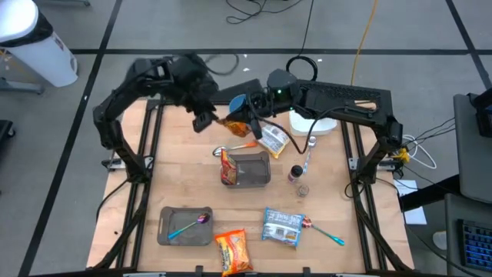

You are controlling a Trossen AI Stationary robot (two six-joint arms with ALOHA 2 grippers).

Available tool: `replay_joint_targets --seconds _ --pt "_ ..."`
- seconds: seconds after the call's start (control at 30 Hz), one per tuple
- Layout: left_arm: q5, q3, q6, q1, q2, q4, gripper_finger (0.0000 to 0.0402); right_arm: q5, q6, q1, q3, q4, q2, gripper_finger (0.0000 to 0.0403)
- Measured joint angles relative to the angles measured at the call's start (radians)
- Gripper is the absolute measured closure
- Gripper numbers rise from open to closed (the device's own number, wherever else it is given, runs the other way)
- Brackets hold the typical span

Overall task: Pick & Place Food Item
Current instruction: Put the seasoning pack into the white bin

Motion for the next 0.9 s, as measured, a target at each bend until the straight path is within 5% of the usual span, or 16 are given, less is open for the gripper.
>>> replay_joint_targets --seconds 0.5,0.9 --pt "-0.002 0.030 0.067 0.088 -0.119 0.144 0.0222 0.156 0.002 -0.144 0.002 0.010 -0.162 0.0403" --pt "0.029 0.030 0.151 0.052 -0.053 0.361 0.0222 0.151 0.054 -0.074 0.002 0.050 -0.232 0.0403"
